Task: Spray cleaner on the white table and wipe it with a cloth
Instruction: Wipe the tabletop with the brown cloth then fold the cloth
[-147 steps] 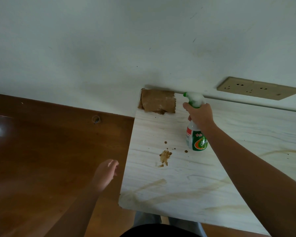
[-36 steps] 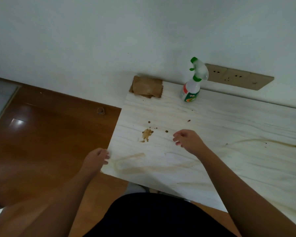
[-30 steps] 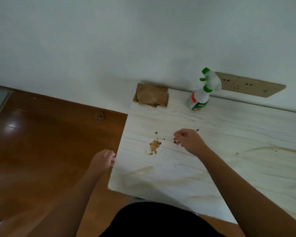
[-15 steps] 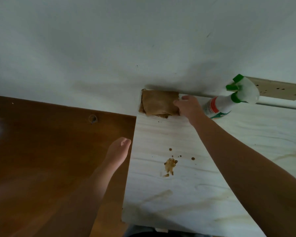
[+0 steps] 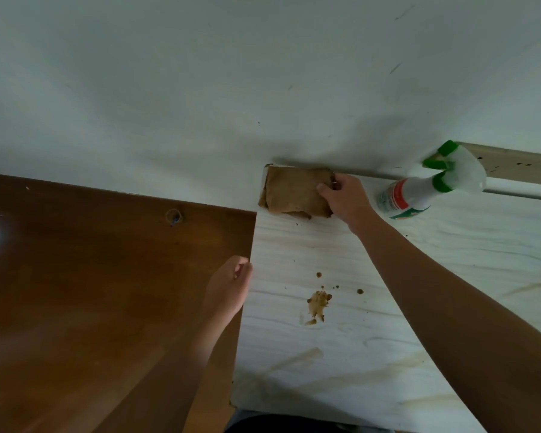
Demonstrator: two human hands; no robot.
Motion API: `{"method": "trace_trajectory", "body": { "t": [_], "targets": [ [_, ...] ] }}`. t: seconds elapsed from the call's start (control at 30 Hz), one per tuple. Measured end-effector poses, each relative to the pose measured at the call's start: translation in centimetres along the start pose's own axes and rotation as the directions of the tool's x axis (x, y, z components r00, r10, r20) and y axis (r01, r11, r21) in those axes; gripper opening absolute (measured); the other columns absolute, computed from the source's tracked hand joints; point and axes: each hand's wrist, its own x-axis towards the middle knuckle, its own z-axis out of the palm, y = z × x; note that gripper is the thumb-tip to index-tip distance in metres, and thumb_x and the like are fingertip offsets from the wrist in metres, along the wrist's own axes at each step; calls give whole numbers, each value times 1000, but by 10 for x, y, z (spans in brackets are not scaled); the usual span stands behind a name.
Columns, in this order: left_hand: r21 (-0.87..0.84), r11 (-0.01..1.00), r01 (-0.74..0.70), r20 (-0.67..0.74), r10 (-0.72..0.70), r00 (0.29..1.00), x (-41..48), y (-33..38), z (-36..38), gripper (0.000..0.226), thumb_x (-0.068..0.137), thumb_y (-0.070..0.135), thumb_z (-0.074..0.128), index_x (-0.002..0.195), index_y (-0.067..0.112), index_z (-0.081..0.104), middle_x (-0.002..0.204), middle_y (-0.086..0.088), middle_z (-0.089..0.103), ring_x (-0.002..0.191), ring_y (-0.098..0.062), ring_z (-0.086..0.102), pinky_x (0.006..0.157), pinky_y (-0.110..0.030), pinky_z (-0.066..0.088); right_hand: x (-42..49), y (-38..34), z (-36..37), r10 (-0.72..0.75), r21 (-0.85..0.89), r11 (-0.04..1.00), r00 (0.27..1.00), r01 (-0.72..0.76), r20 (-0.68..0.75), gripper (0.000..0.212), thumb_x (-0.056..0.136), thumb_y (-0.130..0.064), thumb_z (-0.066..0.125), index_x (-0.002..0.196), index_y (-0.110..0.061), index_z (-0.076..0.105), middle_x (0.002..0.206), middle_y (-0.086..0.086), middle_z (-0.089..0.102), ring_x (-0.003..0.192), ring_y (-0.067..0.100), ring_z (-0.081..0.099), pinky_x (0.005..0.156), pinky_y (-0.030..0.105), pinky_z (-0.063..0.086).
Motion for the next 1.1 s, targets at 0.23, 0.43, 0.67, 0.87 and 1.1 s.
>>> {"method": "trace_trajectory", "body": {
  "t": [0.23, 0.43, 0.67, 0.87, 1.1],
  "targets": [
    [241, 952, -188, -75, 211, 975, -16, 22, 5, 41, 106, 43, 44, 139, 22, 54, 136, 7, 57, 121, -8, 58, 95, -21, 47, -13, -20, -45, -193, -22, 981, 980, 193, -39, 19, 90, -24, 65, 103, -10, 68, 92, 9, 70, 87, 28, 67, 80, 43, 57],
    [503, 780, -371, 21, 418, 908, -44, 6, 33, 55, 102, 48, 35, 144, 17, 50, 151, -4, 50, 142, -21, 48, 114, -34, 42, -34, -11, -56, -413, -272, 875, 910, 400, 11, 22, 89, -23, 64, 110, -19, 68, 90, -3, 67, 80, 16, 60, 73, 29, 47],
    [627, 657, -419, 41, 509, 860, -51, -29, 53, 52, 101, 44, 46, 144, 16, 52, 162, -9, 39, 150, -25, 38, 116, -38, 37, -62, 66, -18, -314, -383, 819, 892, 428, 325, 25, 86, -29, 68, 111, -27, 66, 107, -9, 57, 95, 8, 54, 90, 31, 49],
    [655, 638, -404, 25, 516, 856, -52, -33, 60, 53, 103, 44, 46, 147, 15, 48, 165, -10, 34, 153, -25, 32, 120, -40, 34, -66, 67, -16, -451, -401, 770, 868, 496, 208, 34, 93, -25, 59, 127, -23, 58, 127, -4, 57, 116, 10, 51, 104, 33, 45],
    [654, 652, -384, -56, 548, 835, -47, -49, 79, 54, 104, 42, 47, 150, 14, 44, 169, -10, 25, 158, -22, 20, 125, -39, 27, -26, 61, 29, -455, -598, 625, 856, 502, 243, 64, 98, -40, 50, 153, -14, 31, 162, 11, 24, 149, 30, 19, 122, 46, 20]
  ]
}}
